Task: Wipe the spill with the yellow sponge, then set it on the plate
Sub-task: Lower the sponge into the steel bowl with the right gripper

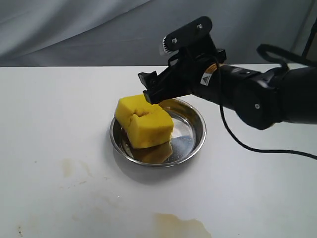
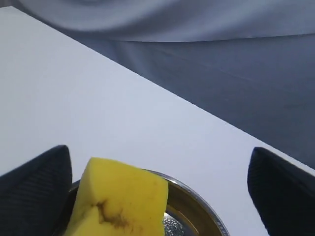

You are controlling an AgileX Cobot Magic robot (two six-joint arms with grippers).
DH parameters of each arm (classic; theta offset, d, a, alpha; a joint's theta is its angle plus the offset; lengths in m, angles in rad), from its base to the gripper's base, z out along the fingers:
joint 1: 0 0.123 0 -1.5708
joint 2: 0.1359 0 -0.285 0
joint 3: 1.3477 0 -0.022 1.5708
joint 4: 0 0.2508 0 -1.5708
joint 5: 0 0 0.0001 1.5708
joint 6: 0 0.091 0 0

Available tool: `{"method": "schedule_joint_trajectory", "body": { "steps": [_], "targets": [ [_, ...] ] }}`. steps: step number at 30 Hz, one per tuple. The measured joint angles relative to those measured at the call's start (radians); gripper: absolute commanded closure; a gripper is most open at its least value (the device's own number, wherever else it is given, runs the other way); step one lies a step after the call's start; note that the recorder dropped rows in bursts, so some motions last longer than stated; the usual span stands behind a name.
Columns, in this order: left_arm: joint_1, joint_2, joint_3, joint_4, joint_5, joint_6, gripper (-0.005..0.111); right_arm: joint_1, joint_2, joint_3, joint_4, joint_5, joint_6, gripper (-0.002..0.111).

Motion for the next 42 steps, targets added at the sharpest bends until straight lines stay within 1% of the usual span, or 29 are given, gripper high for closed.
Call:
{"method": "schedule_joint_trajectory", "body": {
  "steps": [5,10,13,17,19,21,24,26,28,32,40,42],
  "targets": [
    [0.0,0.0,0.0,0.0,0.0,0.0,0.107,0.0,-0.06,0.0,-0.024,0.131,-0.04,0.029],
    [0.0,0.0,0.0,0.0,0.0,0.0,0.107,0.008,0.03,0.0,-0.028,0.189,-0.04,0.029],
    [0.0,0.0,0.0,0.0,0.0,0.0,0.107,0.041,0.119,0.0,-0.028,0.18,-0.04,0.029],
    [0.0,0.0,0.0,0.0,0.0,0.0,0.107,0.116,0.216,-0.006,-0.033,0.061,-0.04,0.032],
    [0.0,0.0,0.0,0.0,0.0,0.0,0.107,0.137,0.26,-0.043,-0.024,0.044,-0.043,0.034],
    [0.0,0.0,0.0,0.0,0.0,0.0,0.107,0.143,0.305,-0.101,0.012,0.066,-0.043,0.037],
    [0.0,0.0,0.0,0.0,0.0,0.0,0.107,0.14,0.351,-0.181,0.048,0.132,-0.048,0.047],
    [0.0,0.0,0.0,0.0,0.0,0.0,0.107,0.14,0.365,-0.222,0.053,0.177,-0.073,0.055],
    [0.0,0.0,0.0,0.0,0.0,0.0,0.107,0.14,0.369,-0.242,0.055,0.205,-0.102,0.063],
    [0.0,0.0,0.0,0.0,0.0,0.0,0.107,0.138,0.373,-0.253,0.055,0.26,-0.194,0.073],
    [0.0,0.0,0.0,0.0,0.0,0.0,0.107,0.099,0.373,-0.254,0.052,0.344,-0.252,0.108],
    [0.0,0.0,0.0,0.0,0.0,0.0,0.107,0.085,0.373,-0.254,0.042,0.372,-0.253,0.108]
  ]
}}
